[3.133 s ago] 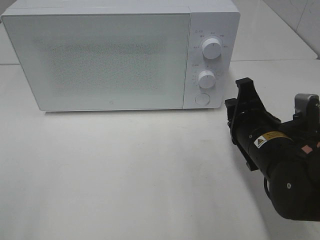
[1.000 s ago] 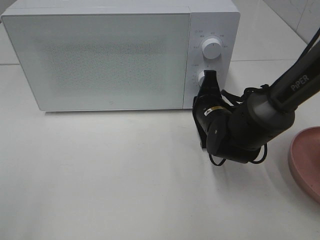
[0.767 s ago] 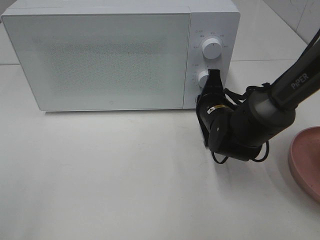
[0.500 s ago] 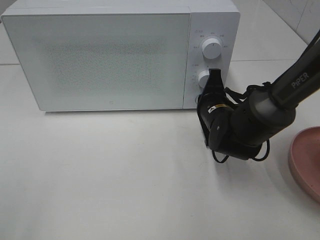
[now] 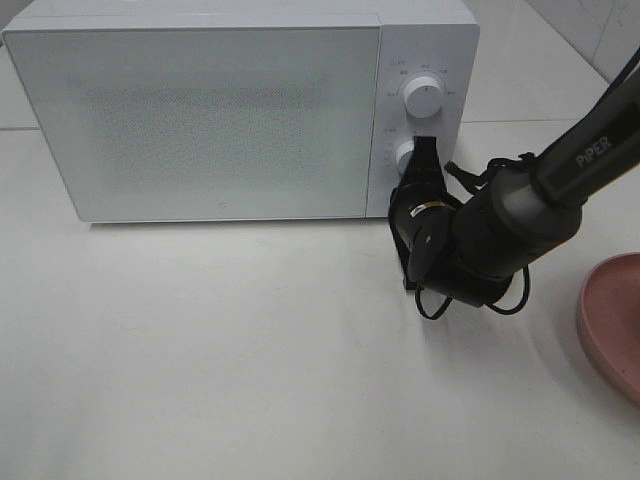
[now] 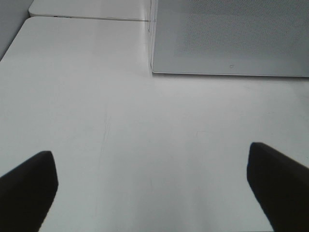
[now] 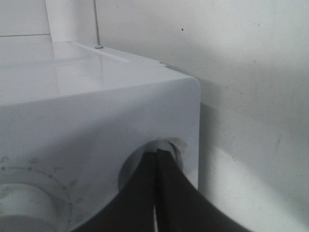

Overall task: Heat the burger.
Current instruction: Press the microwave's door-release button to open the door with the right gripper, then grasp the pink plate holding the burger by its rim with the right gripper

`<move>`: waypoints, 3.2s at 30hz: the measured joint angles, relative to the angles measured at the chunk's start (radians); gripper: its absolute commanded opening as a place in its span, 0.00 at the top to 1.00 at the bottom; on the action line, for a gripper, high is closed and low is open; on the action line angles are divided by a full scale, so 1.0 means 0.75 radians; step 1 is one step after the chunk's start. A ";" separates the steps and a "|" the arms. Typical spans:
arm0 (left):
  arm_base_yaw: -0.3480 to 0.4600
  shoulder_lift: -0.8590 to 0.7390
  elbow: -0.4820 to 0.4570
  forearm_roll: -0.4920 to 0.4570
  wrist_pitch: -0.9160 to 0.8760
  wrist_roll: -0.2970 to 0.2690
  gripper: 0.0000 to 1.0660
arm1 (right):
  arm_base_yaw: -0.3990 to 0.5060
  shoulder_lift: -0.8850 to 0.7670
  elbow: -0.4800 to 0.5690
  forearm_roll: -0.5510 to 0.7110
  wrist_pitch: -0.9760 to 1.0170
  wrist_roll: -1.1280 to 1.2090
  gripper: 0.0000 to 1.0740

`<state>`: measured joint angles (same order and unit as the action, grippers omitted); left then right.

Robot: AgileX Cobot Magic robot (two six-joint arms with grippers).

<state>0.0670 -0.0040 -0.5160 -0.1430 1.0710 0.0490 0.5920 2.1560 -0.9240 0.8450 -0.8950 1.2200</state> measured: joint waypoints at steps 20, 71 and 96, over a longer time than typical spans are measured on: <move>0.000 0.000 0.000 0.000 0.000 0.000 0.06 | 0.020 0.073 -0.128 0.183 0.000 -0.060 1.00; 0.000 0.000 0.000 0.000 0.000 0.000 0.06 | -0.015 -0.291 0.188 0.076 0.347 -0.672 1.00; 0.000 0.000 0.000 0.000 0.000 0.000 0.06 | -0.021 -0.717 0.291 -0.904 1.359 -0.943 0.95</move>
<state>0.0670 -0.0040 -0.5160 -0.1430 1.0710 0.0490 0.5760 1.6180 -0.7060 0.1670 0.1240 0.5130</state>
